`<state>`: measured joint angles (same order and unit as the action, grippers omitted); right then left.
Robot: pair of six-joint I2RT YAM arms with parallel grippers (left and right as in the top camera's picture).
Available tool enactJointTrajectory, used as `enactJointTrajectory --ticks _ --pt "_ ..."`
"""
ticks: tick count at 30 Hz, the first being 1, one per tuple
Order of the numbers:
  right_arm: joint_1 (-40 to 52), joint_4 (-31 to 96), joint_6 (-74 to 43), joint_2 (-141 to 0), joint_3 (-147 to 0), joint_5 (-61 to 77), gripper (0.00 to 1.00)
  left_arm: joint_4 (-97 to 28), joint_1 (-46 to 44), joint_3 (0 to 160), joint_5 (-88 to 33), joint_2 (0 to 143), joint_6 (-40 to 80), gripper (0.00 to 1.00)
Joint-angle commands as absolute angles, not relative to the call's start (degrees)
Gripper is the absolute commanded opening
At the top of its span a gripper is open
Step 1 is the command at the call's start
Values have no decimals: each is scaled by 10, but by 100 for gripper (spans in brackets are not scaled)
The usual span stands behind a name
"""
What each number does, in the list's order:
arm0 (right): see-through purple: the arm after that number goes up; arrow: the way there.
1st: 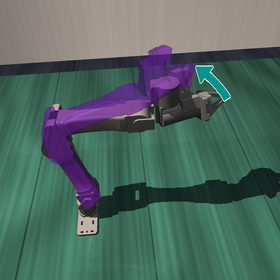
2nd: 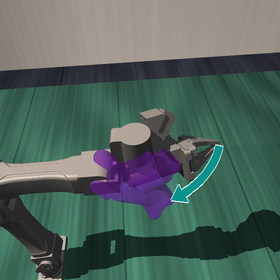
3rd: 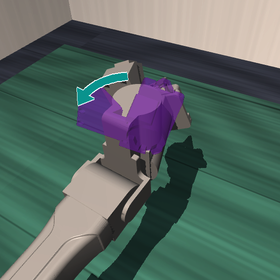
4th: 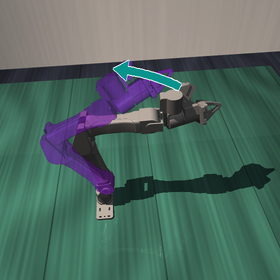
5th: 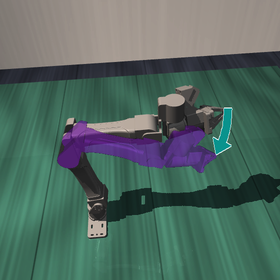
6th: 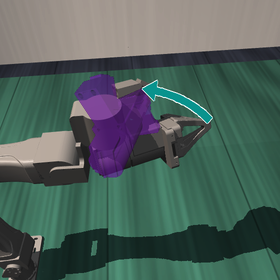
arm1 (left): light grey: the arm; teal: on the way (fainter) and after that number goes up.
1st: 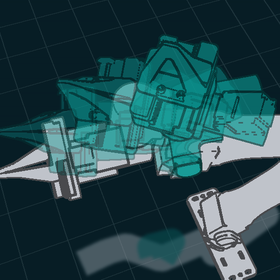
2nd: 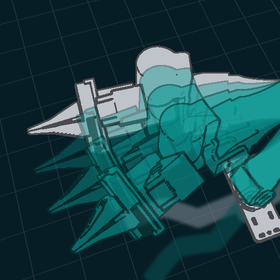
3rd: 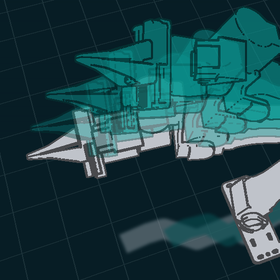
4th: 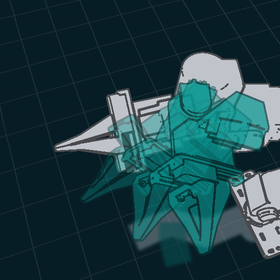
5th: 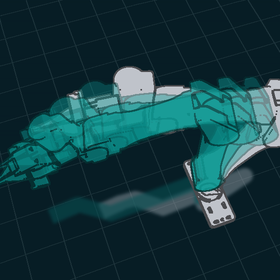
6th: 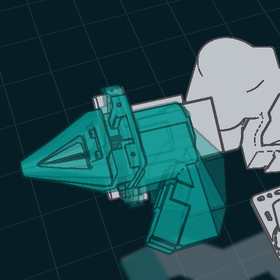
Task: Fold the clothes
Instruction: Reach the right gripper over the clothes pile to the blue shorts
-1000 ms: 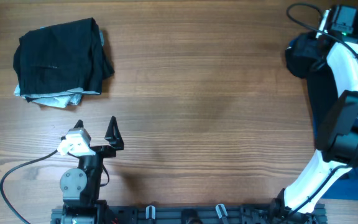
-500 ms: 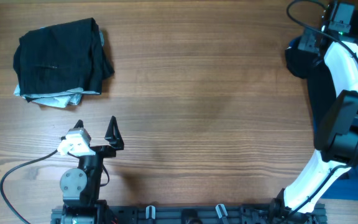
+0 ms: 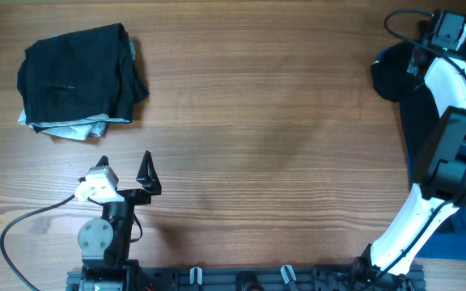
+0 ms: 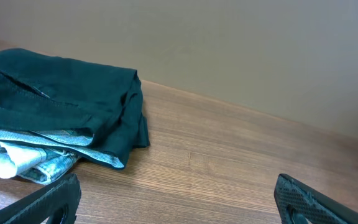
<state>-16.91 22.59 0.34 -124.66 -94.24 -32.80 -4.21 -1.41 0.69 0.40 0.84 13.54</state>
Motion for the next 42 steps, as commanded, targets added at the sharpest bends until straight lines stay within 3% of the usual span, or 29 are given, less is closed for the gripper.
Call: enactJointTrajectory --ticks 1,11,25,29,34,38,42 --pt "-182 190 48 -1268 -951 -397 90 -41 -17 4 10 4 122 100" --pt "-248 132 58 -1290 -951 -293 88 -41 -17 4 10 4 122 100" --pt "-252 71 93 -1402 -951 -321 90 -41 -17 4 10 4 122 100" --pt "-258 65 89 -1407 -951 -321 78 -41 -17 4 10 4 122 100" --pt "-259 60 91 -1407 -953 -341 32 -41 -17 4 10 4 122 100" --pt "-259 61 90 -1404 -954 -347 18 -41 -17 4 10 4 122 100" --pt "-259 60 89 -1375 -954 -347 23 -41 -17 4 10 4 122 100"
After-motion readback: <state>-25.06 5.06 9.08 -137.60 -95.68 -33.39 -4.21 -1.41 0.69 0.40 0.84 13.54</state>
